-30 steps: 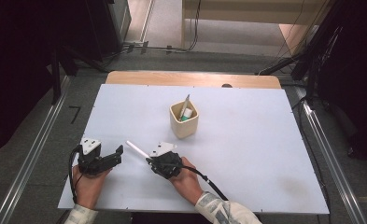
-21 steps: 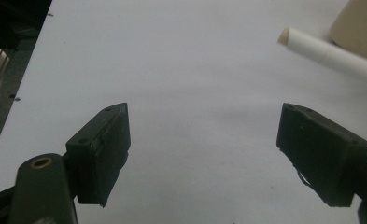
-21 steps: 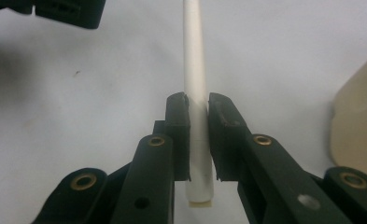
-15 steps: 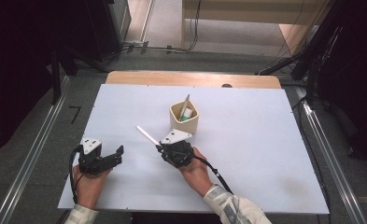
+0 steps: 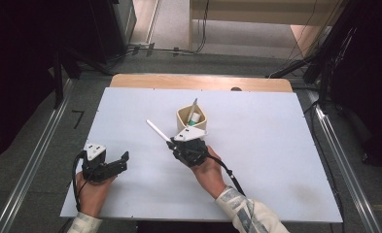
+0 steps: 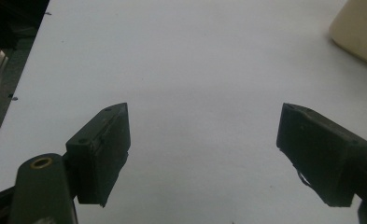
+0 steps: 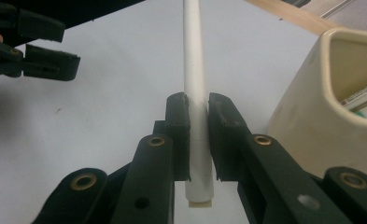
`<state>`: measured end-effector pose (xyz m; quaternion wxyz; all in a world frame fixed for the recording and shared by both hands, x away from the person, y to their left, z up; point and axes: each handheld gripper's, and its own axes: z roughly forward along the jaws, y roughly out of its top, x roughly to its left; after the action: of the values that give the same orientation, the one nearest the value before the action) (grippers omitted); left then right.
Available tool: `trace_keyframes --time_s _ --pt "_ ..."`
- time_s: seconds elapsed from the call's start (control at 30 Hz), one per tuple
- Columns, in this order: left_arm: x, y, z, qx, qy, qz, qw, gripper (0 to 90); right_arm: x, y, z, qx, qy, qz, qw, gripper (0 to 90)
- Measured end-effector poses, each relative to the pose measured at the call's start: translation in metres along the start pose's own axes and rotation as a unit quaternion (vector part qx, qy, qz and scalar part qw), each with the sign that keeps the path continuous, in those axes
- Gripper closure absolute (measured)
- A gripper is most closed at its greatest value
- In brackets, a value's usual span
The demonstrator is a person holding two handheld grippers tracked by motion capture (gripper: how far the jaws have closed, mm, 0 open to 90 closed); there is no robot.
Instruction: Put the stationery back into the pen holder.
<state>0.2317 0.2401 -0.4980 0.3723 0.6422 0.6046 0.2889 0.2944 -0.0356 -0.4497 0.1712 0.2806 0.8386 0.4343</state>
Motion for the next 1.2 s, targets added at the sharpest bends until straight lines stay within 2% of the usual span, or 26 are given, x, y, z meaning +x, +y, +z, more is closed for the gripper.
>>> trace_keyframes --time_s 0.6,1.2 --pt "0.000 0.000 0.000 0.000 0.000 -0.001 1.0000 18.1 -0.023 0.018 -0.015 -0.022 -0.022 0.018 0.9994 77.2" --pt "0.000 0.000 0.001 0.003 -0.001 0.002 1.0000 18.1 -0.057 0.031 -0.019 -0.033 -0.058 0.050 0.9966 77.1"
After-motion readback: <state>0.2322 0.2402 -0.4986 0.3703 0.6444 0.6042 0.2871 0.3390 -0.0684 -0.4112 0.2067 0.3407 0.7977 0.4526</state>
